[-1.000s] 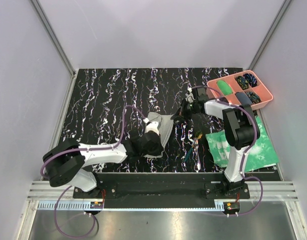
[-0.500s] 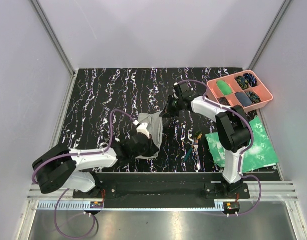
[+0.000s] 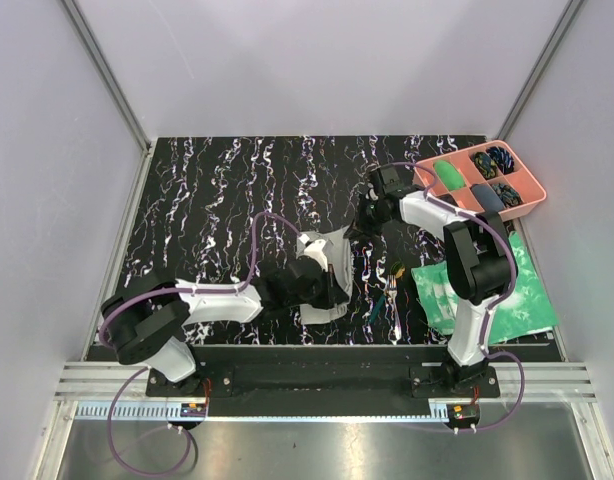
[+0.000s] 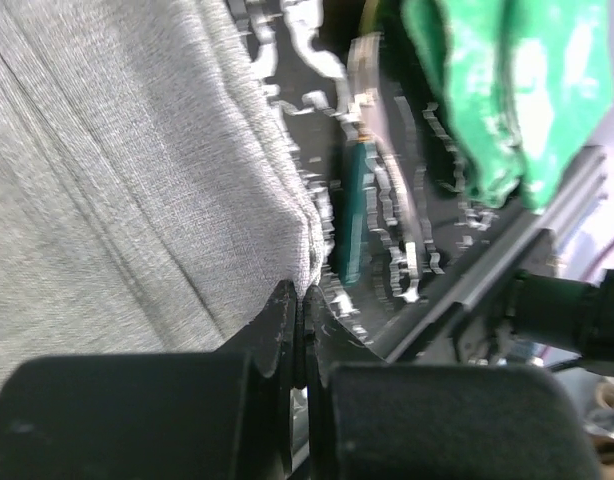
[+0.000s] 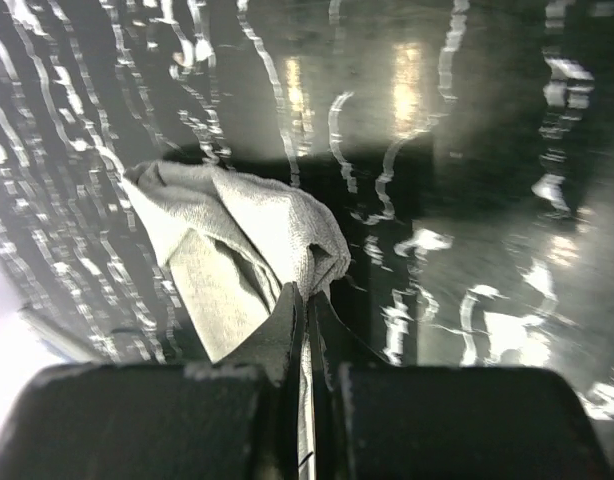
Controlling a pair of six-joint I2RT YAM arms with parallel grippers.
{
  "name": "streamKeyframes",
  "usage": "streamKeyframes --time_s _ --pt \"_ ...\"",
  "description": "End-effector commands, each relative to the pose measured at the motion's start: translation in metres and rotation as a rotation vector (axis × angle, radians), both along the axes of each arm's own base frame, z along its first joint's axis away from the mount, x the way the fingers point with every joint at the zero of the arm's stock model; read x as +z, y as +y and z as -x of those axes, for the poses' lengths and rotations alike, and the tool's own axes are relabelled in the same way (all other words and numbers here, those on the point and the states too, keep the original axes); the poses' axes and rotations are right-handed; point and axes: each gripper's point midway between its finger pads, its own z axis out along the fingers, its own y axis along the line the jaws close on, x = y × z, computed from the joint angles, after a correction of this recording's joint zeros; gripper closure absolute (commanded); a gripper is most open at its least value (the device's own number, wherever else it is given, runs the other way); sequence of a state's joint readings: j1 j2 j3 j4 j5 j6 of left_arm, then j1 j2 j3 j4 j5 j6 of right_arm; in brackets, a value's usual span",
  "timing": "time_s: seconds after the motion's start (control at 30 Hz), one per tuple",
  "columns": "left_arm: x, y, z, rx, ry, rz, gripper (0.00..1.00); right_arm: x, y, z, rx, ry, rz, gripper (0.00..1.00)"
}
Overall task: Fold the napkin into a case and place the utensils inside
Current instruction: Fold the 2/3-rectangle-folded napkin at the center of the board.
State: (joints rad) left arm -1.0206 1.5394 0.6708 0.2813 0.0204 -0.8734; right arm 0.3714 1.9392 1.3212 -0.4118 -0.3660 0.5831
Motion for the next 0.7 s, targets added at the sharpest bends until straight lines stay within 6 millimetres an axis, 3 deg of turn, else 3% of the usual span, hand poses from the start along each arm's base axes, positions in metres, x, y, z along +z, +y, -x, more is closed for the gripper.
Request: streamKeyframes --time_s 0.0,0.33,0.67 --pt "0.03 -0.023 0.002 -0.031 -0.017 0.126 1.0 0.028 -0.016 -0.002 0.037 -0.102 0.074 1.0" --pt "-0.006 0.015 0.018 -0.027 0.004 0.074 1.0 0.033 0.003 -0.003 0.032 -0.069 0.048 1.0" --pt "-0.012 0.01 0.022 -0.08 0.006 0.048 1.0 0.038 0.012 -0.008 0.0 -0.074 0.025 1.0"
